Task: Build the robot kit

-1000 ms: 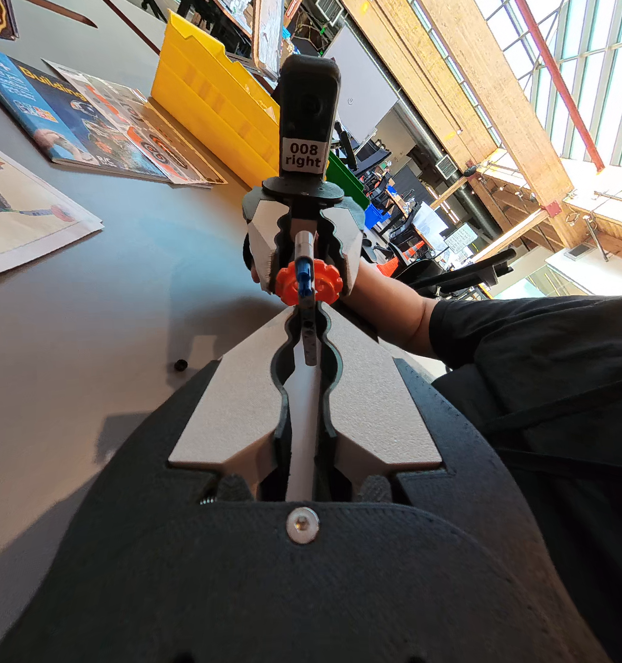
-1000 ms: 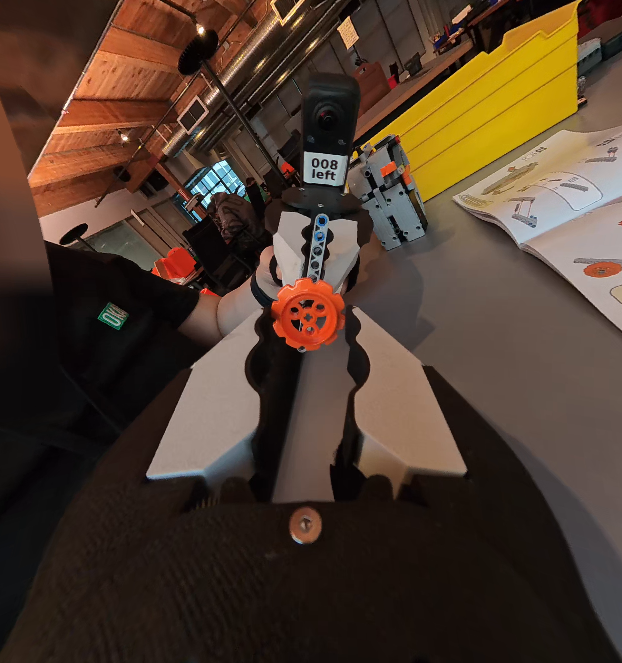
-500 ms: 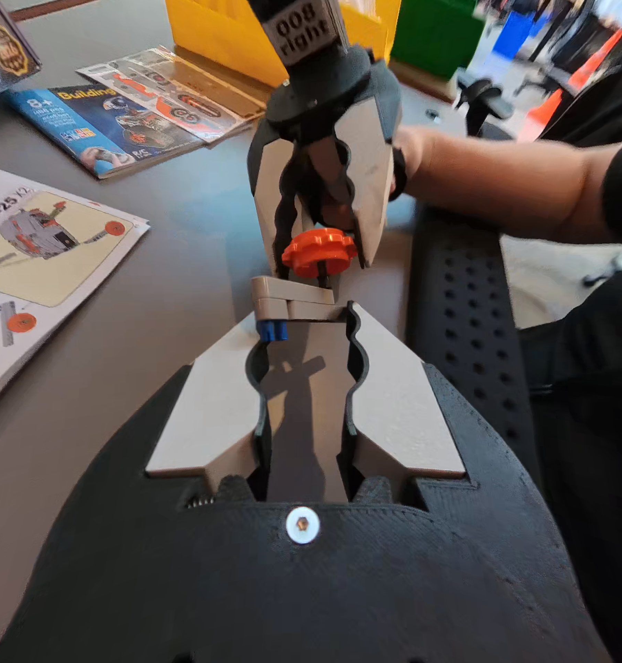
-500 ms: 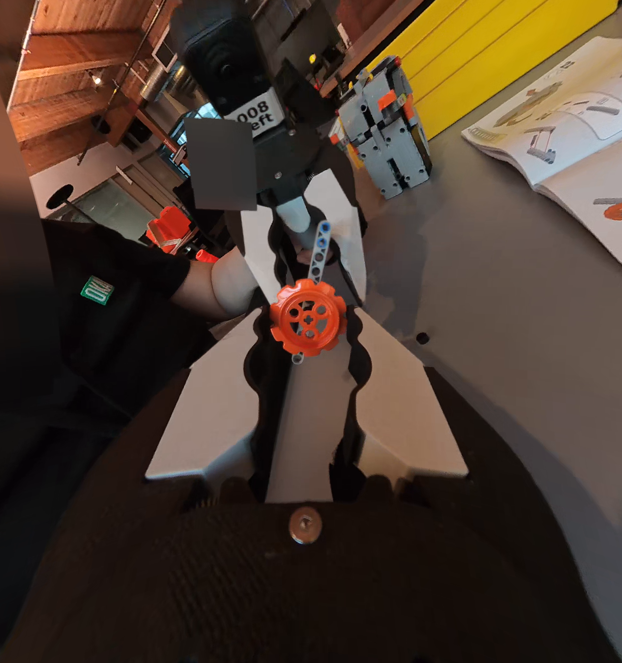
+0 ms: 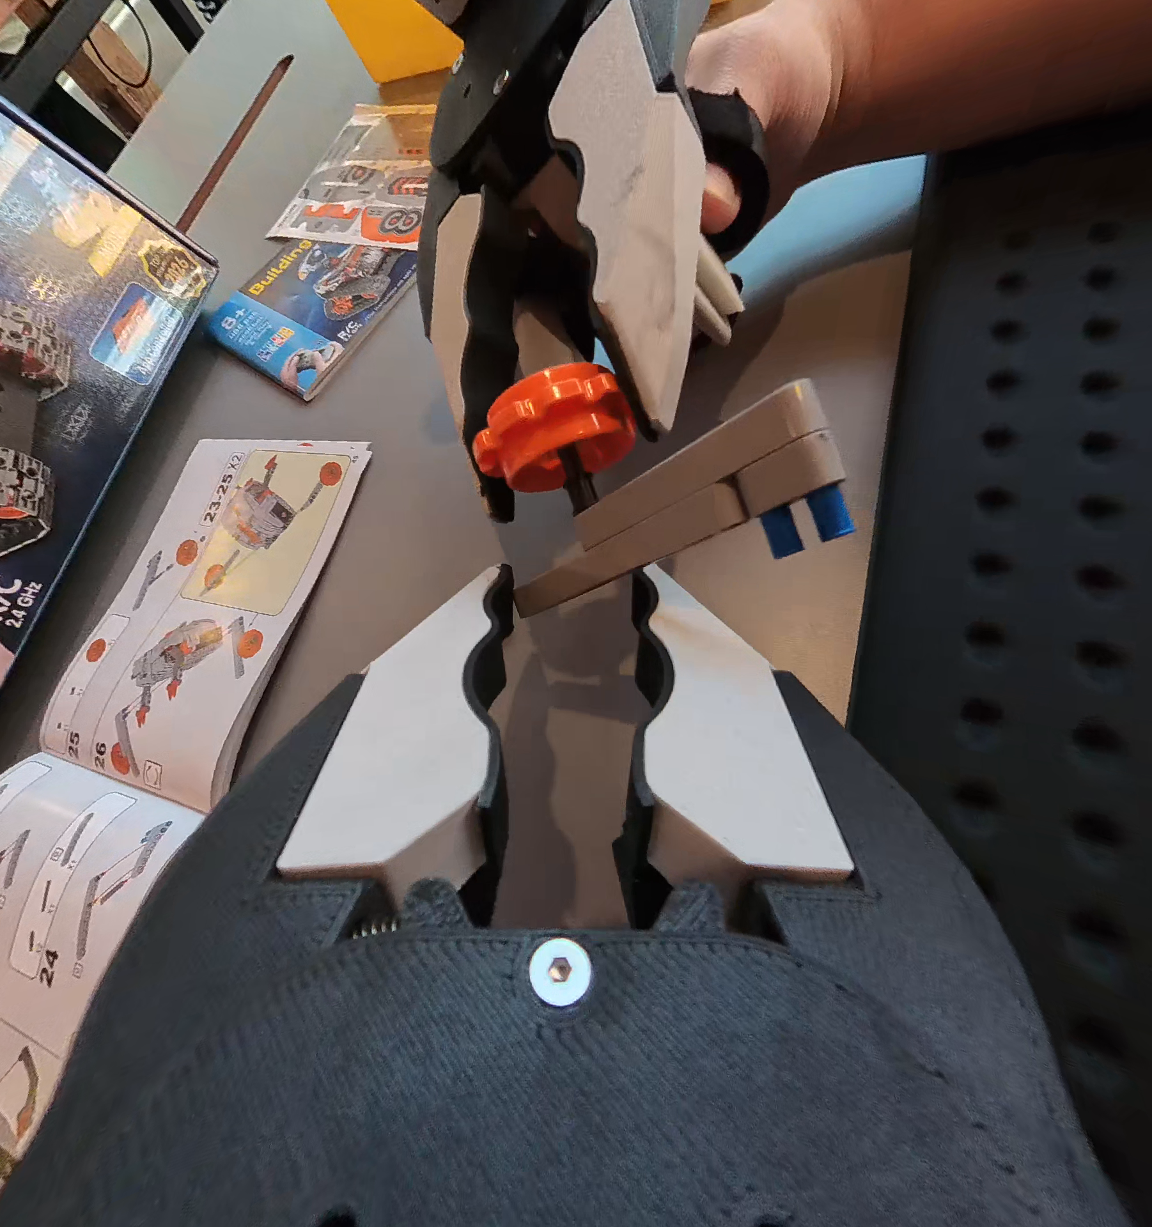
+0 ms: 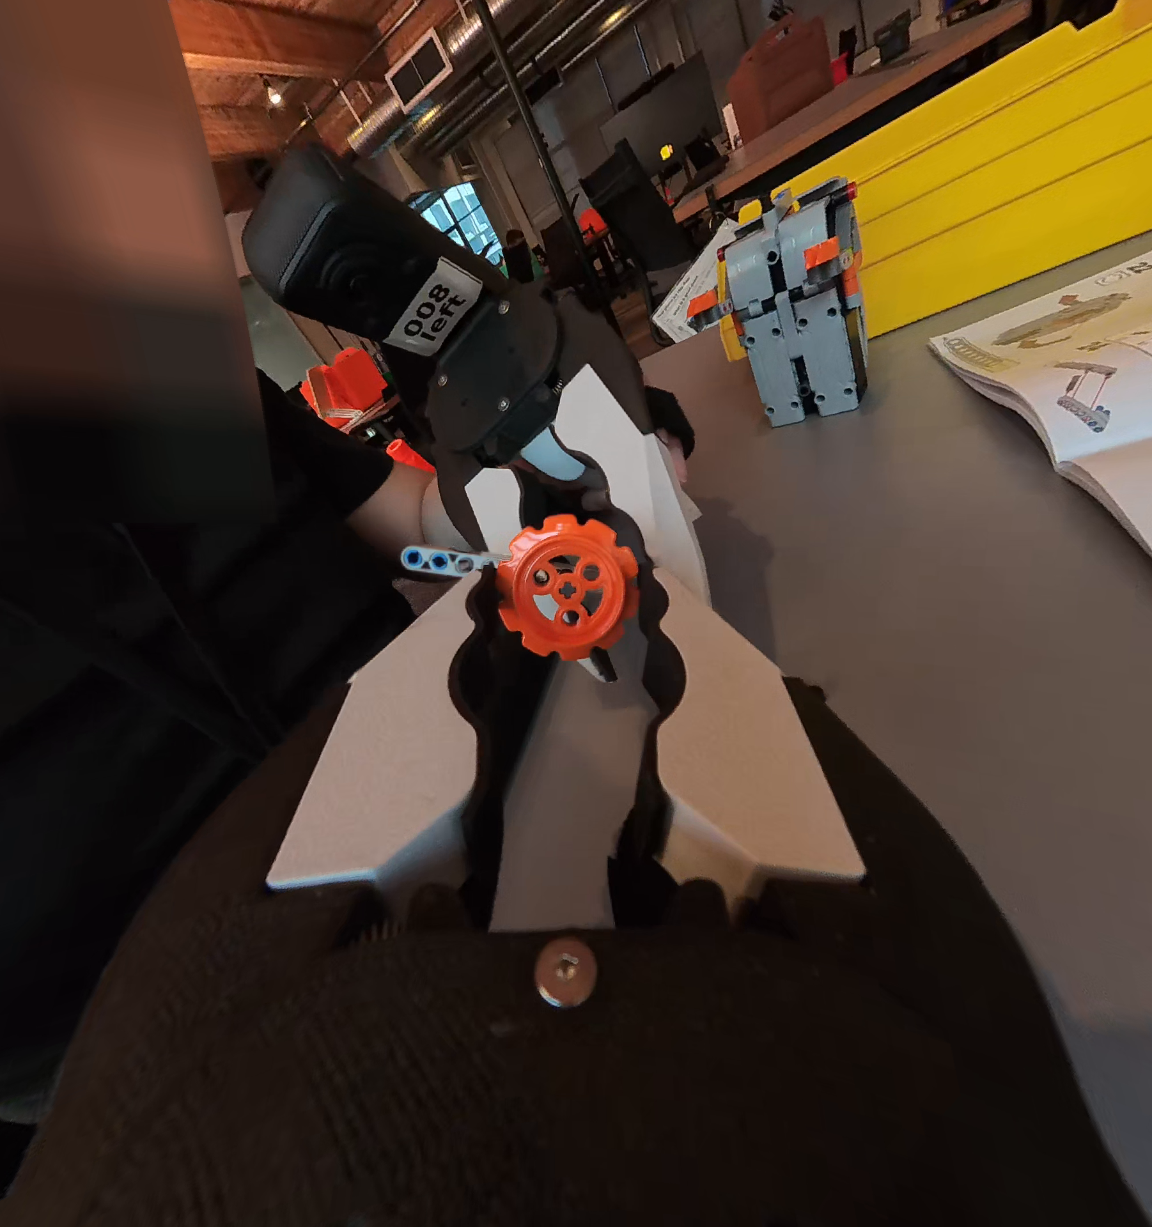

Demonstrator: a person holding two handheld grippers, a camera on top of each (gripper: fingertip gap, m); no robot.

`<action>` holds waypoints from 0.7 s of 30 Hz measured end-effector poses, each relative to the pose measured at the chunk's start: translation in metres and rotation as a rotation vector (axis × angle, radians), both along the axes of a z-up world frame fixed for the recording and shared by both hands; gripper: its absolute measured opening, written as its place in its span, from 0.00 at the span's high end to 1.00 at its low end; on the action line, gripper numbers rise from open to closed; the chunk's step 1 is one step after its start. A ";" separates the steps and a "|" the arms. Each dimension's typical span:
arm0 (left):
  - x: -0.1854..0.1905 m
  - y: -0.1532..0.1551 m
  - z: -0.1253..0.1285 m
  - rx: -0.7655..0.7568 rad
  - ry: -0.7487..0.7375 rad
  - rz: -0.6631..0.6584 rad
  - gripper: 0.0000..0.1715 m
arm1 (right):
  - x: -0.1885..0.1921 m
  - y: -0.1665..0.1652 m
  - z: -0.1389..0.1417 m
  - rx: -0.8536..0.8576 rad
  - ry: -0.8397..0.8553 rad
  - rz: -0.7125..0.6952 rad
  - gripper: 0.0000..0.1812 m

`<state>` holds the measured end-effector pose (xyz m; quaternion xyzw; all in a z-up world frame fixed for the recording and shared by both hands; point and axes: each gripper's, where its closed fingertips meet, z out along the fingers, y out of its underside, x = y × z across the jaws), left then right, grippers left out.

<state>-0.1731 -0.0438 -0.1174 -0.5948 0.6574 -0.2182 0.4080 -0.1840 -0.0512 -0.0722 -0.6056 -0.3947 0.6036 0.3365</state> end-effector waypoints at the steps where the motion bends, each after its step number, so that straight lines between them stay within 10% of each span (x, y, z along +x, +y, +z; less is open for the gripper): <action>1: 0.000 0.000 0.001 0.001 -0.005 0.002 0.81 | -0.001 0.001 0.001 -0.001 0.005 -0.002 0.77; 21: 0.003 -0.006 0.013 -0.184 -0.112 -0.011 0.83 | -0.008 0.008 0.003 -0.023 0.019 -0.028 0.77</action>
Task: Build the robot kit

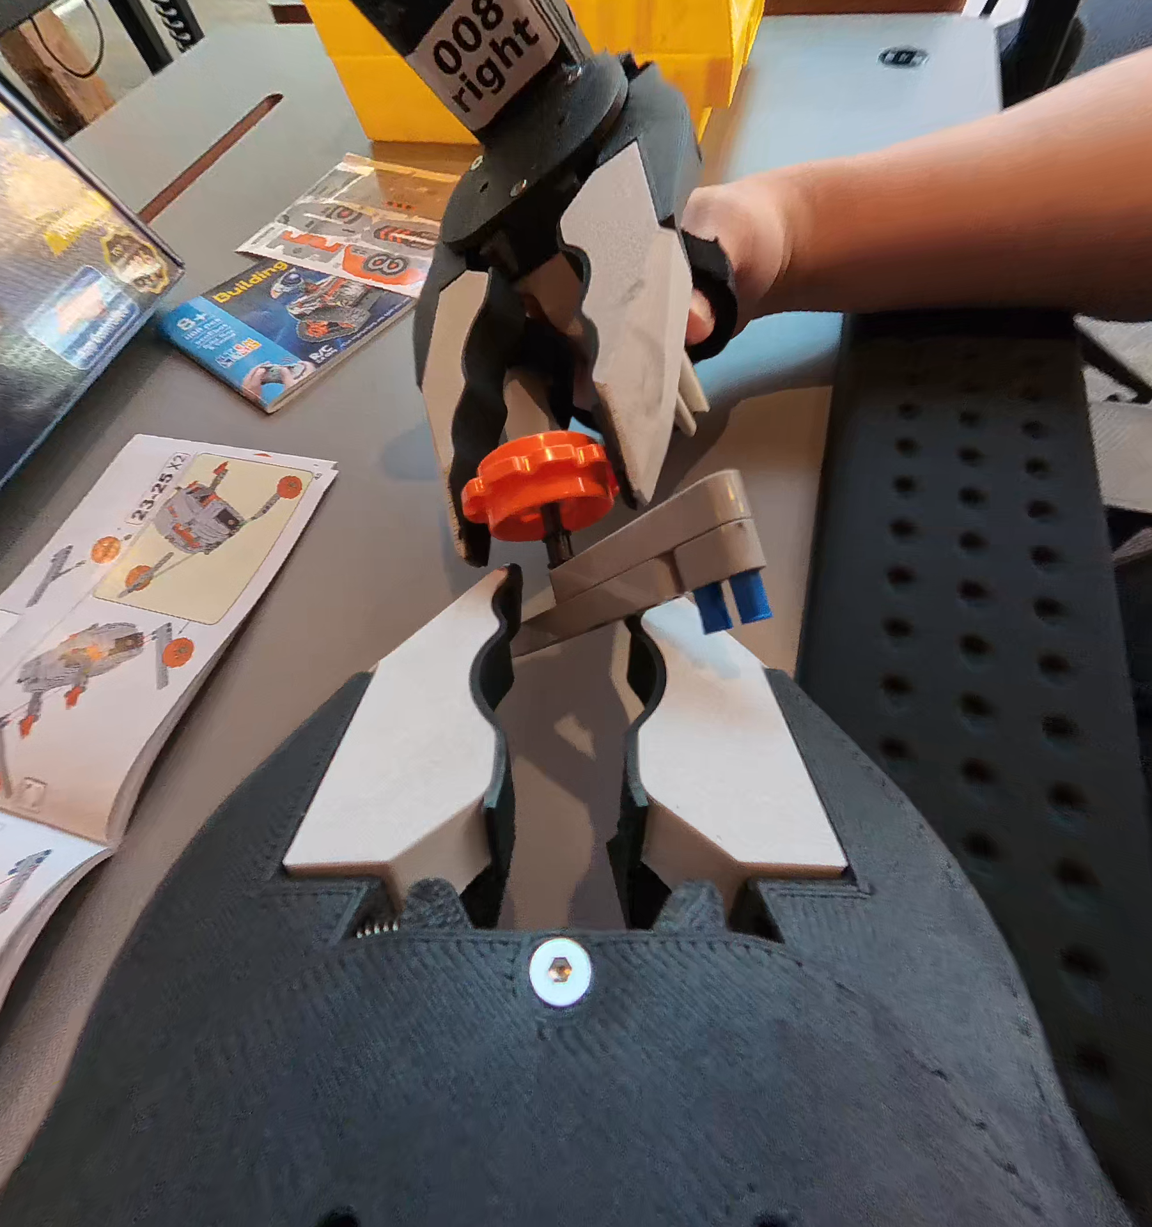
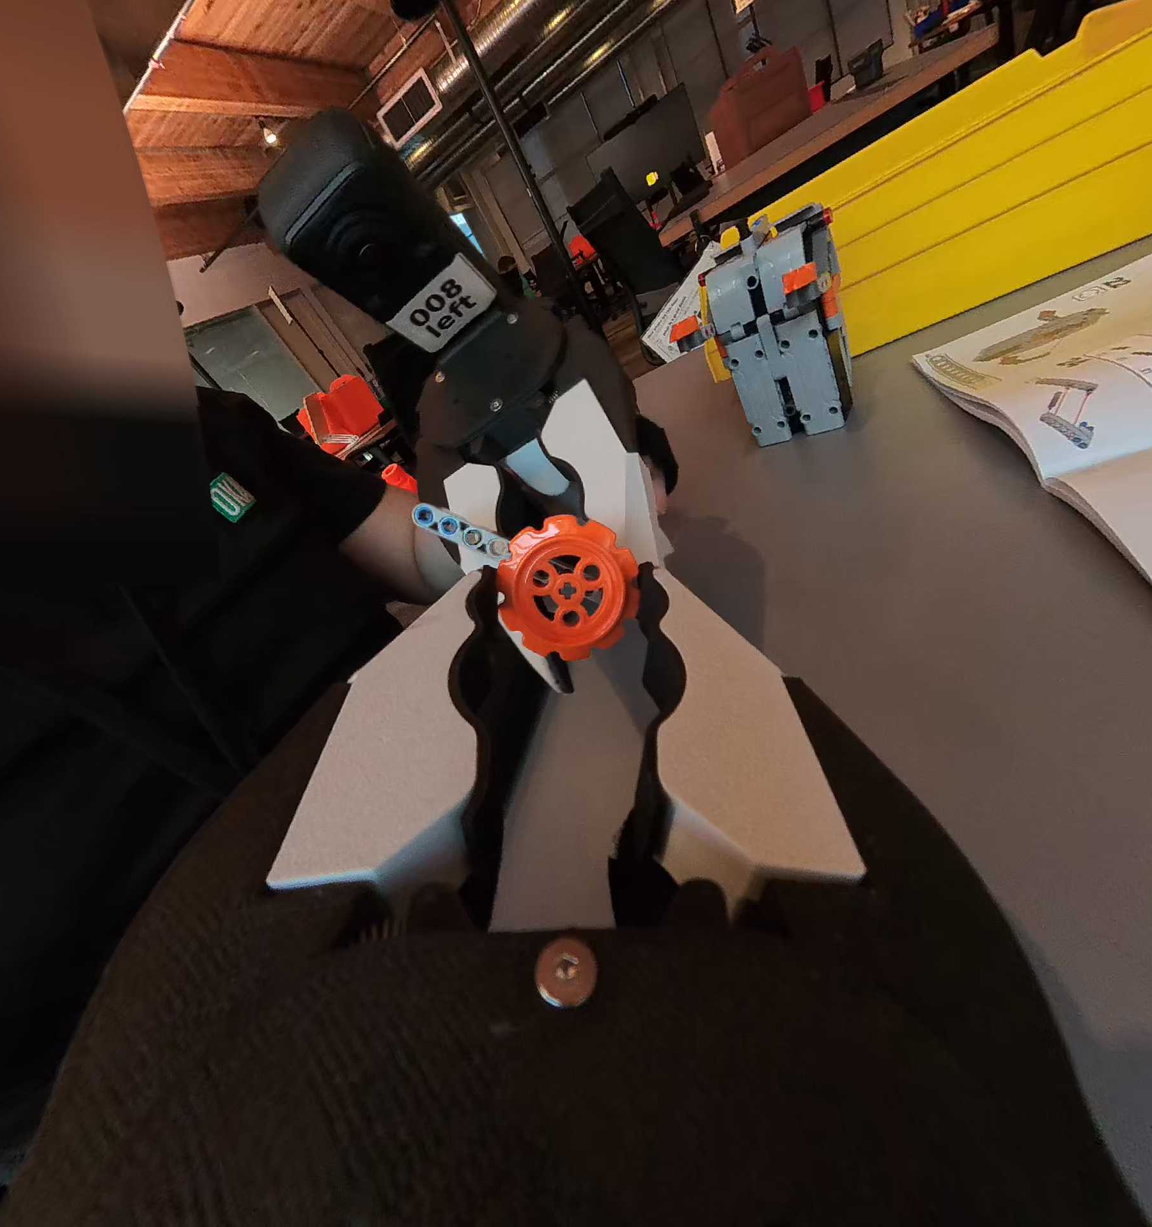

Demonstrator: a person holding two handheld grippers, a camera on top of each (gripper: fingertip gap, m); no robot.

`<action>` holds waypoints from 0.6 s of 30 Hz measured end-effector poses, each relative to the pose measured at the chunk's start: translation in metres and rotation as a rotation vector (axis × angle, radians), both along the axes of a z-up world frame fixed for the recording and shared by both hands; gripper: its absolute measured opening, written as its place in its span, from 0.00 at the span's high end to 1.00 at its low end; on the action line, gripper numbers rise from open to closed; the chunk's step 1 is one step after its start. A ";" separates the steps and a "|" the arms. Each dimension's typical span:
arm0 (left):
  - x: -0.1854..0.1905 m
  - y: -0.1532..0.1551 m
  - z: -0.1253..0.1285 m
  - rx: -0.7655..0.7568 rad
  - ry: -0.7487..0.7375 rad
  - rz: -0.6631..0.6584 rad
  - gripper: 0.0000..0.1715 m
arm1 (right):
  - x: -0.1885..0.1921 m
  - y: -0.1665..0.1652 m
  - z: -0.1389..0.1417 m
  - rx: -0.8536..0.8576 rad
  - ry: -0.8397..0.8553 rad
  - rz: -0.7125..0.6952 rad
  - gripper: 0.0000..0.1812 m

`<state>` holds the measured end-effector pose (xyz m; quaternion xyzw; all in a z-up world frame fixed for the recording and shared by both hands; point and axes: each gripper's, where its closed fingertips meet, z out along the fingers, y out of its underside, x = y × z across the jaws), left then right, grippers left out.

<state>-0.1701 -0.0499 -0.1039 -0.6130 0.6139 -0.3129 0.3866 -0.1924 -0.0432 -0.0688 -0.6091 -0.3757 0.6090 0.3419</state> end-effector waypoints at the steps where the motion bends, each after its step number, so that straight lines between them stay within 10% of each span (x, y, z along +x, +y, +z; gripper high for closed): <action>1: 0.001 -0.002 0.003 -0.037 -0.021 -0.009 0.83 | 0.000 0.000 0.001 0.001 0.004 0.000 0.77; 7: -0.001 -0.011 0.035 -0.383 -0.231 -0.083 0.96 | -0.002 -0.002 0.020 0.002 0.087 -0.037 0.77; 18: -0.008 0.007 0.061 -0.512 -0.431 -0.058 0.96 | 0.003 0.008 0.032 -0.049 0.156 -0.159 0.77</action>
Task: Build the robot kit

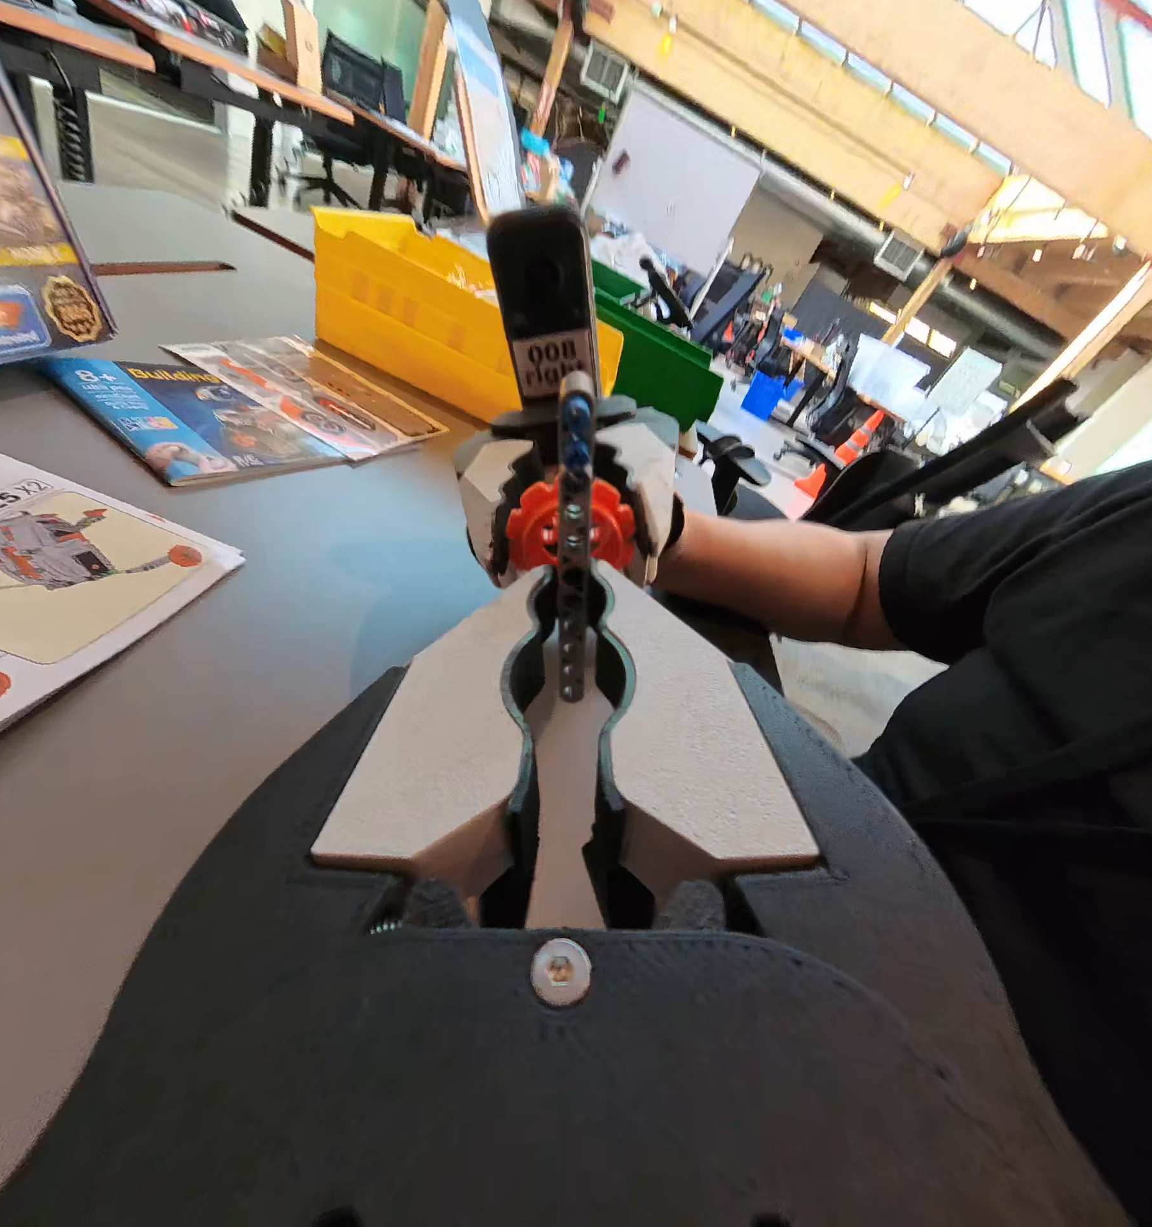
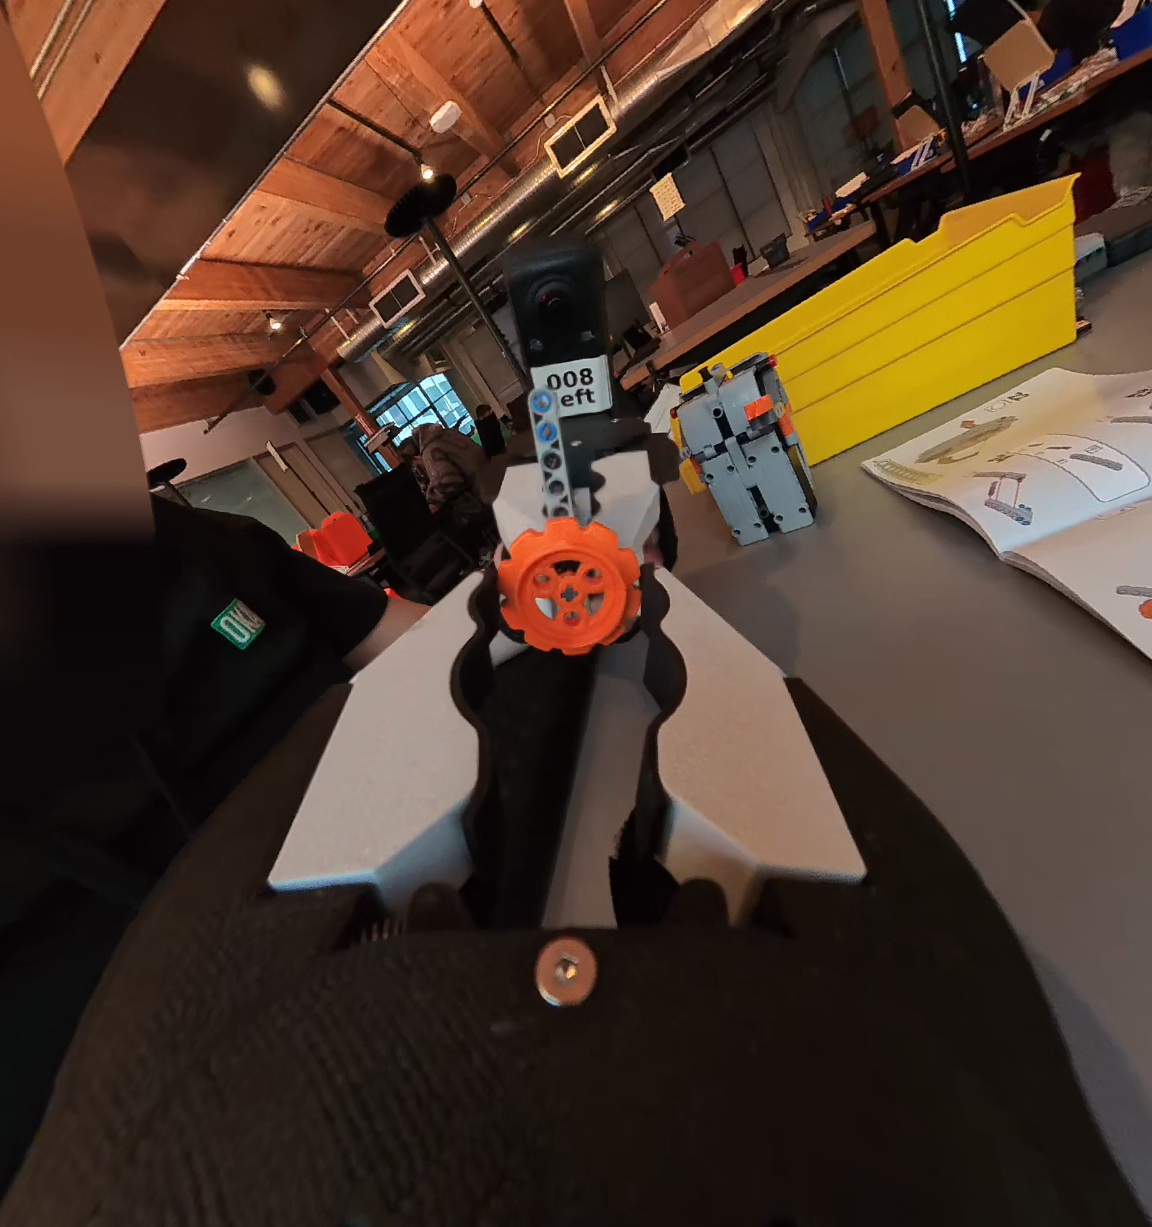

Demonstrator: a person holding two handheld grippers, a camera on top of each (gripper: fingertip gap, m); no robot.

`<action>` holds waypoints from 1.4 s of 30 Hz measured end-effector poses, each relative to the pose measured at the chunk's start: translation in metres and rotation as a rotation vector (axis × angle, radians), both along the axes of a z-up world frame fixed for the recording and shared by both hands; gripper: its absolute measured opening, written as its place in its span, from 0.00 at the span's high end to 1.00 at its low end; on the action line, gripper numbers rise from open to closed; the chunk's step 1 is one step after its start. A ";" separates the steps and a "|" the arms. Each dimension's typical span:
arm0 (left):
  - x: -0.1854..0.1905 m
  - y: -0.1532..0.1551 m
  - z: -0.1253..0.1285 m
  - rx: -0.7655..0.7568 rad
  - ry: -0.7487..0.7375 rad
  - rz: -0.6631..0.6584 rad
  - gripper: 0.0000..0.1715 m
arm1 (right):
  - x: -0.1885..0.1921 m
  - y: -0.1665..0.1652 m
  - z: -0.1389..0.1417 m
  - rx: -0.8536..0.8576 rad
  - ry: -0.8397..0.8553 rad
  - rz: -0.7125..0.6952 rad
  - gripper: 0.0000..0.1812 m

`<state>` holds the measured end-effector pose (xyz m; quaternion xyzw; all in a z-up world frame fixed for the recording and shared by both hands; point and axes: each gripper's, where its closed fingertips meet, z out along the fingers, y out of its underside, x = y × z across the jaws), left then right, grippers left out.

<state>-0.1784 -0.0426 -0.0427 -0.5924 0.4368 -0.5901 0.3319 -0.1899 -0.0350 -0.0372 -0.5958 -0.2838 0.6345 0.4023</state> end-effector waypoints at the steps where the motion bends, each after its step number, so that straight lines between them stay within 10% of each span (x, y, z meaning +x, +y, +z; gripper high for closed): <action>1: -0.002 0.004 0.005 -0.019 -0.034 0.017 0.97 | 0.000 0.001 -0.002 0.000 -0.009 -0.005 0.77; 16: 0.003 -0.001 -0.018 -0.209 0.030 -0.071 0.97 | 0.014 -0.007 -0.025 0.271 -0.300 -0.166 0.79; 42: 0.008 -0.026 -0.012 -0.255 -0.057 -0.180 0.97 | 0.023 -0.031 -0.015 0.373 -0.281 -0.244 0.84</action>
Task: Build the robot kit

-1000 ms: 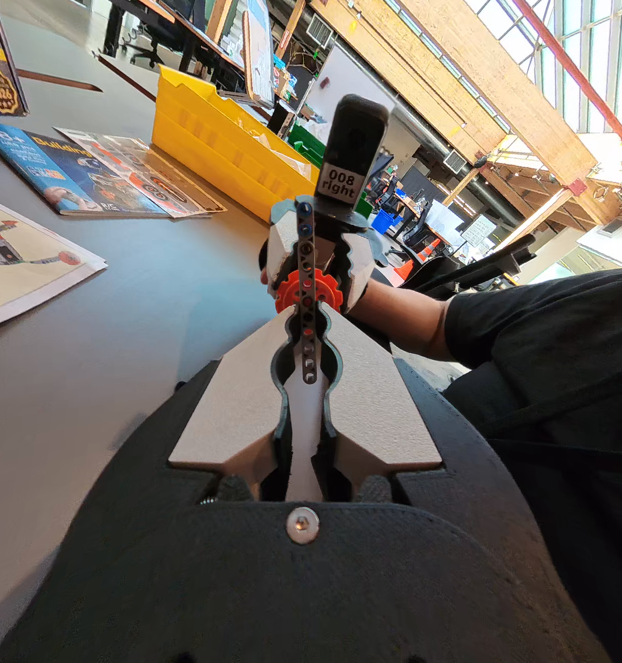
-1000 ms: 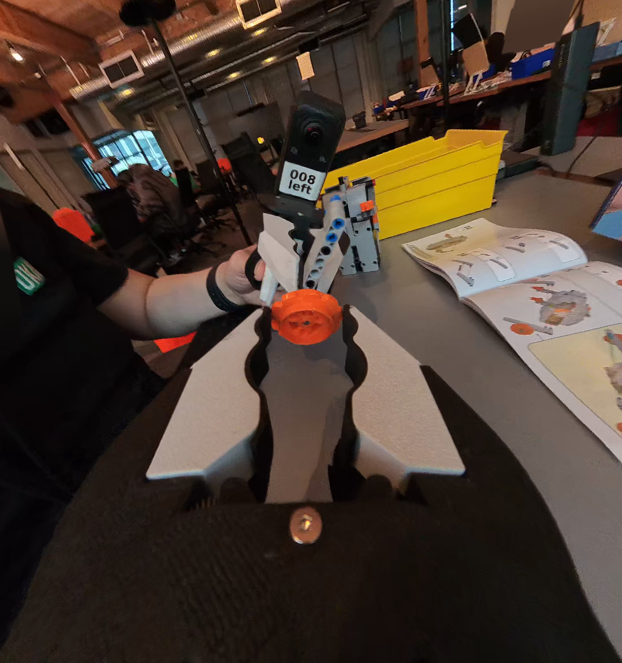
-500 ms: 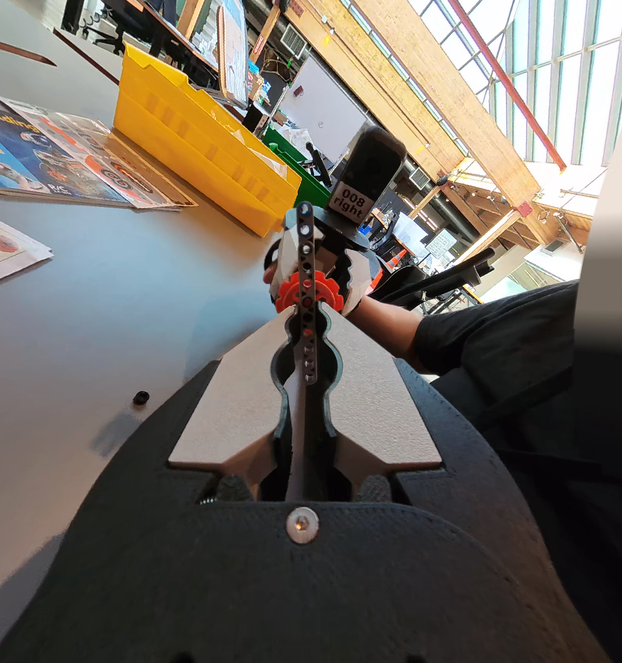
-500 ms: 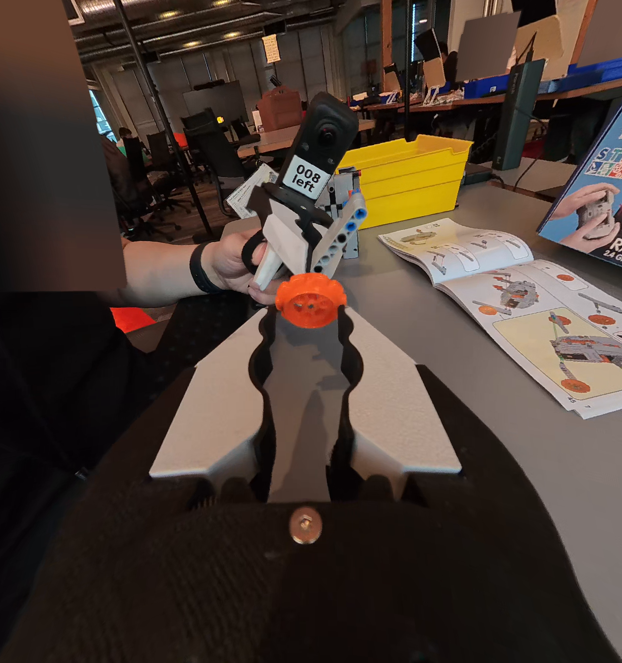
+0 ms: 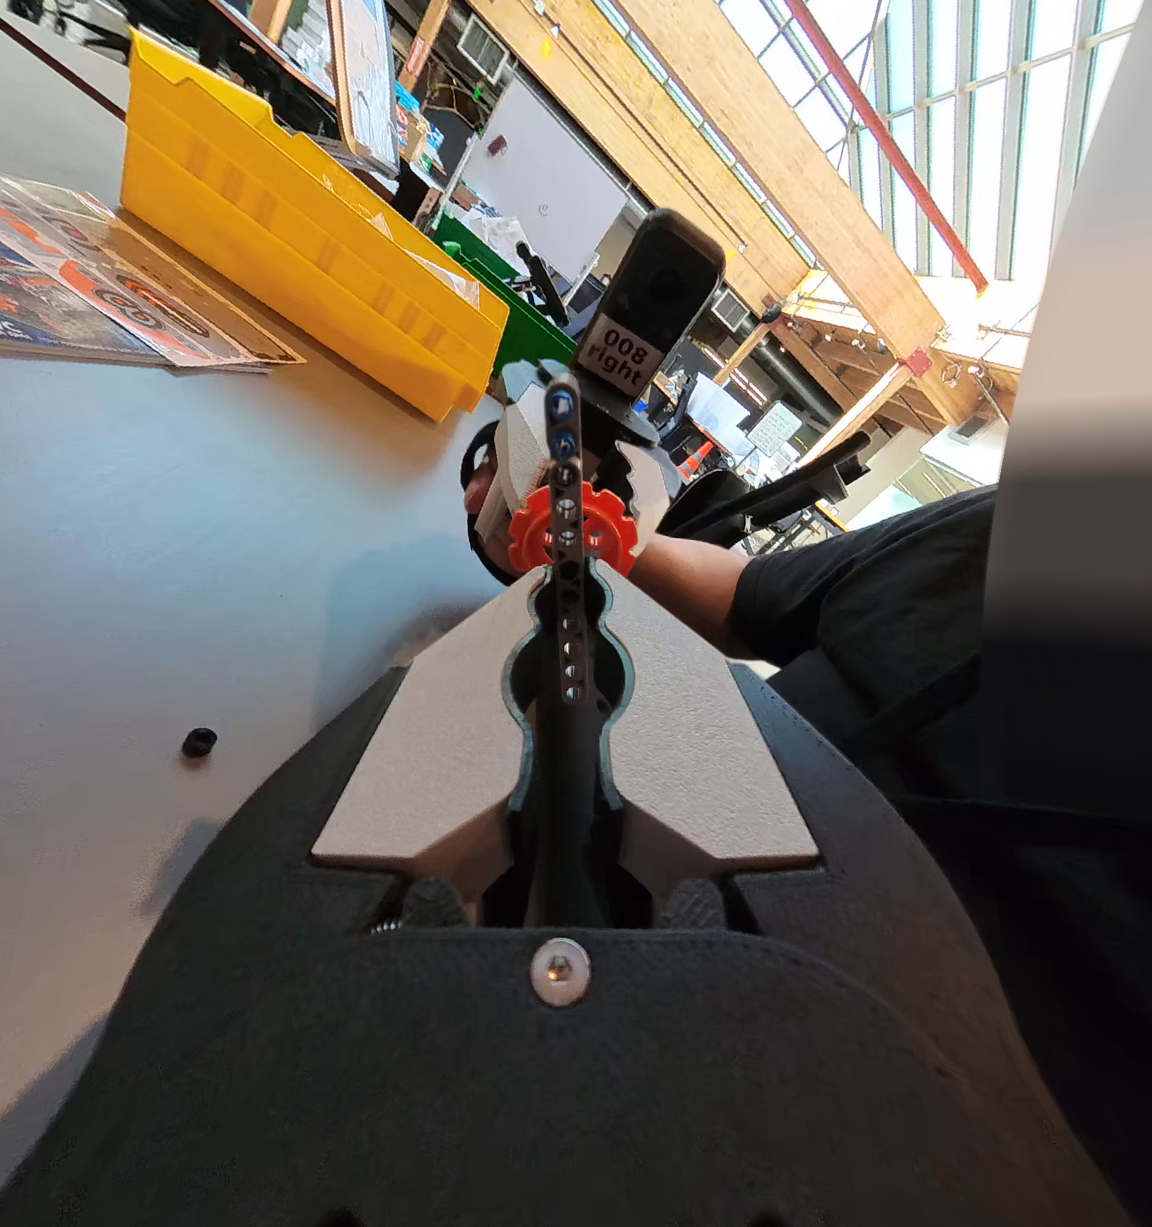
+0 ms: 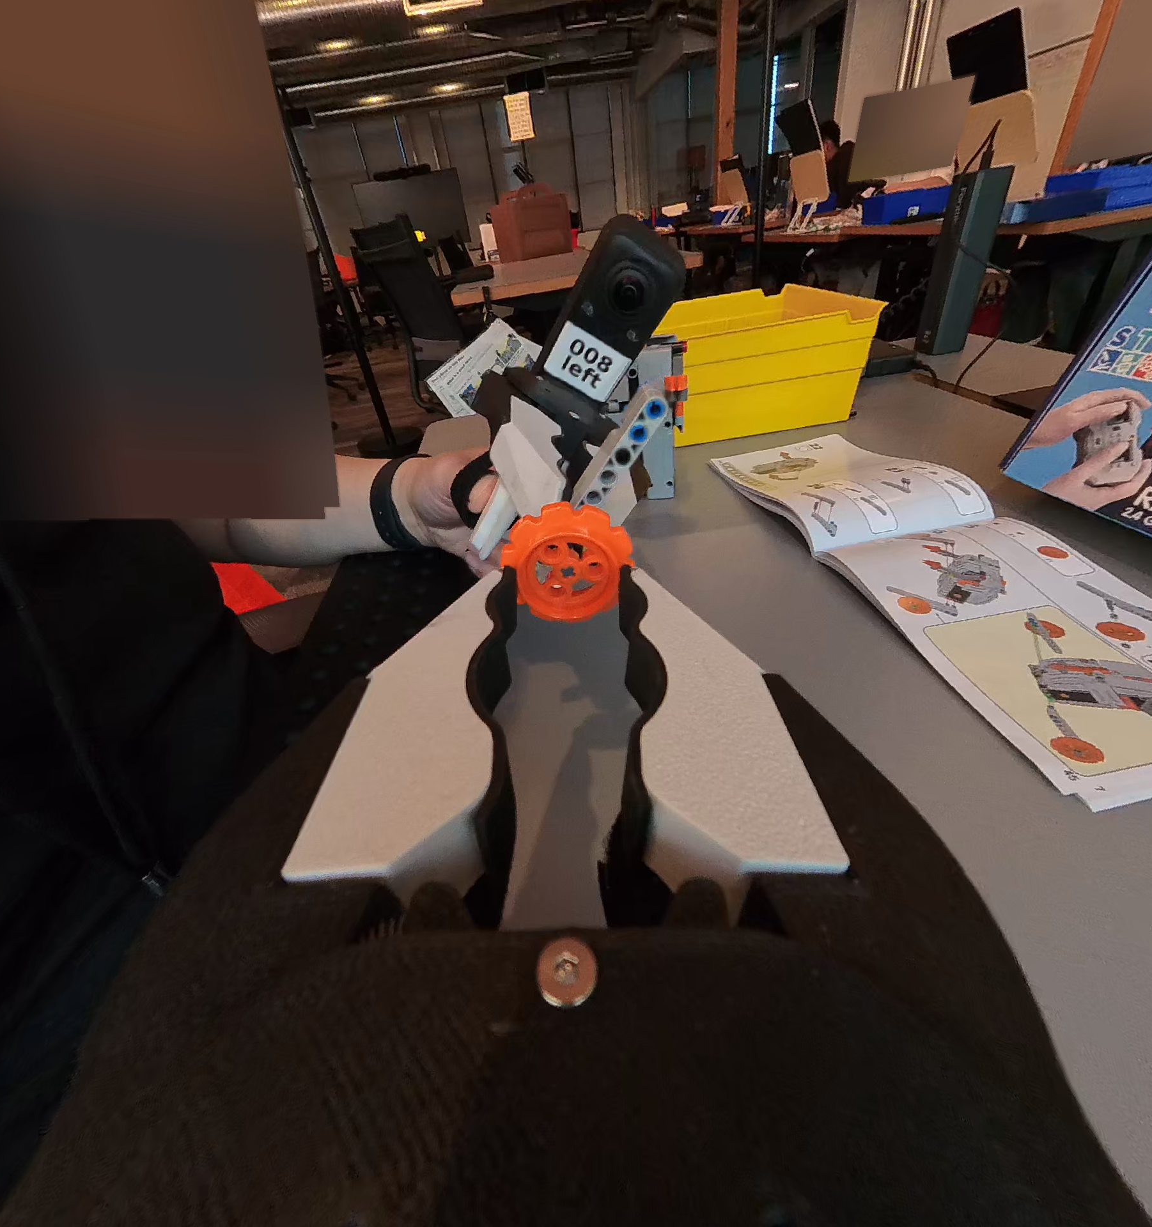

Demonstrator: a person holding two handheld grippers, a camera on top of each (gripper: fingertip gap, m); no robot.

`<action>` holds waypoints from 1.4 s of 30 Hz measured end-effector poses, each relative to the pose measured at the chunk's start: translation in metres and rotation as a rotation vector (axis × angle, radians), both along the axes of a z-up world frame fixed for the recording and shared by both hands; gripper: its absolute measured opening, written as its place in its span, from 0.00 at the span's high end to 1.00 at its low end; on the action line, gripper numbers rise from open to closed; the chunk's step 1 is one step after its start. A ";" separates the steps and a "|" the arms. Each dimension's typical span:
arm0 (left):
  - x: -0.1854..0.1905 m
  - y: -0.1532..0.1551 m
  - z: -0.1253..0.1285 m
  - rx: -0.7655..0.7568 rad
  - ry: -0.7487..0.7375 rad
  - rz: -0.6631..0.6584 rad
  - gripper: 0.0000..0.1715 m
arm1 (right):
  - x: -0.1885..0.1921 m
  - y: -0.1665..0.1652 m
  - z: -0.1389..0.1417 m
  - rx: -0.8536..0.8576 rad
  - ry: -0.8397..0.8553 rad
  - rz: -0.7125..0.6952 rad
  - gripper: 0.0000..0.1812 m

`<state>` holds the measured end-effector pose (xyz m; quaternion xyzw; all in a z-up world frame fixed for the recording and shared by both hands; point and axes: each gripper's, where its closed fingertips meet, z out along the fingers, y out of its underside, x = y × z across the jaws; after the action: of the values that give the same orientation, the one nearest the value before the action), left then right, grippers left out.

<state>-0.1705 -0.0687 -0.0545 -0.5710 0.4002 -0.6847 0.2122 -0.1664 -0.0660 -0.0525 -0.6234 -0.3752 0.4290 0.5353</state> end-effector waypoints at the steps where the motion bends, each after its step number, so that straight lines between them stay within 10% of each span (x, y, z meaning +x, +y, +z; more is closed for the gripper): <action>1: -0.001 -0.003 -0.001 0.007 0.007 -0.015 0.97 | -0.001 -0.002 -0.001 -0.001 0.001 0.007 0.84; 42: -0.010 -0.025 -0.049 0.044 0.214 -0.151 0.97 | -0.012 -0.020 -0.044 0.052 -0.252 0.066 0.84</action>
<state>-0.1807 -0.0942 -0.1035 -0.6042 0.4773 -0.6249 0.1289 -0.1788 -0.0856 -0.0960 -0.6454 -0.4707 0.3548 0.4857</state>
